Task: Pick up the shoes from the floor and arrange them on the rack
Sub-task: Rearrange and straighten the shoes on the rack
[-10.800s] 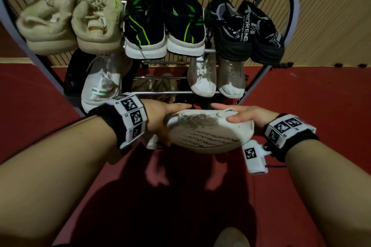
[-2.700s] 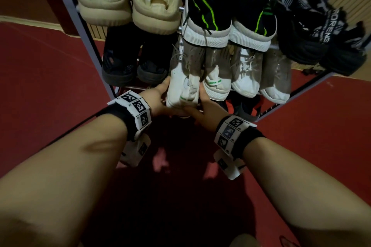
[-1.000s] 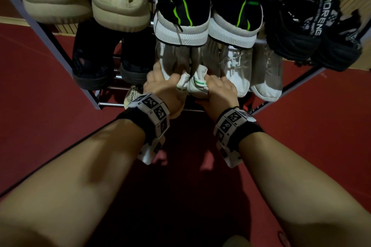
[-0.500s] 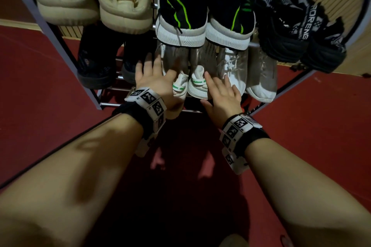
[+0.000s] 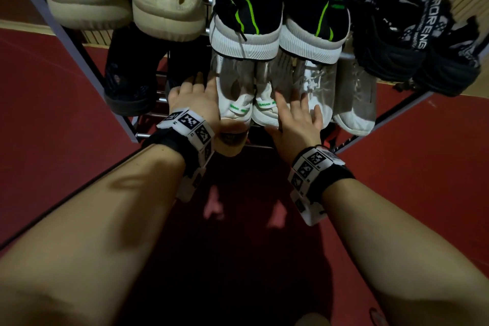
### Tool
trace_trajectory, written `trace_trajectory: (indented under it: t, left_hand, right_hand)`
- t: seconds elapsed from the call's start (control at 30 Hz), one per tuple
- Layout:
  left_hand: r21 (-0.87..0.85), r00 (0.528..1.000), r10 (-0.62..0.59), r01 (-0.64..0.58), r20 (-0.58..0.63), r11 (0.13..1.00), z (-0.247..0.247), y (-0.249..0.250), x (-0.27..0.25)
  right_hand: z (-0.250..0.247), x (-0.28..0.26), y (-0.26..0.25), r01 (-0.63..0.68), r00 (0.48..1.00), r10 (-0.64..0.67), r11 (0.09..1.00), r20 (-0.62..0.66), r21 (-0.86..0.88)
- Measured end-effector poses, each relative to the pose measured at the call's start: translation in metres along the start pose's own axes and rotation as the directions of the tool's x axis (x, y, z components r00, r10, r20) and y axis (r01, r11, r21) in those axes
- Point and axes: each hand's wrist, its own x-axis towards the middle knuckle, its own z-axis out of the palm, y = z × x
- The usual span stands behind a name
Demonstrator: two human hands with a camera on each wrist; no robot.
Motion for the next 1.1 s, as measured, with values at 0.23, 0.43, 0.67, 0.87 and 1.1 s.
trace_trajectory:
  t: [0.23, 0.43, 0.67, 0.87, 1.1]
  left_hand:
    - [0.003, 1.000, 0.000, 0.000, -0.028, 1.000, -0.002, 0.001, -0.001]
    - [-0.025, 0.998, 0.019, -0.020, -0.052, 0.999, 0.002, 0.004, -0.008]
    - [-0.086, 0.988, 0.134, -0.141, -0.083, 0.986, 0.000, 0.039, -0.025]
    - [-0.070, 0.982, 0.134, -0.144, -0.137, 0.987, -0.008, 0.061, -0.028]
    - [-0.121, 0.963, 0.241, -0.255, -0.123, 0.959, -0.006, 0.094, -0.036]
  right_hand:
    - [-0.001, 0.002, -0.007, -0.042, 0.999, 0.041, 0.999, 0.027, 0.033]
    - [-0.013, -0.002, -0.011, -0.084, 0.993, 0.079, 0.995, 0.093, 0.047]
    - [-0.030, -0.021, 0.012, -0.273, 0.960, 0.280, 0.943, -0.013, 0.188]
    - [-0.037, -0.031, 0.053, -0.532, 0.814, 0.560, 0.611, 0.156, 0.587]
    - [-0.033, -0.025, 0.078, -0.559, 0.696, 0.693, 0.358, 0.189, 0.748]
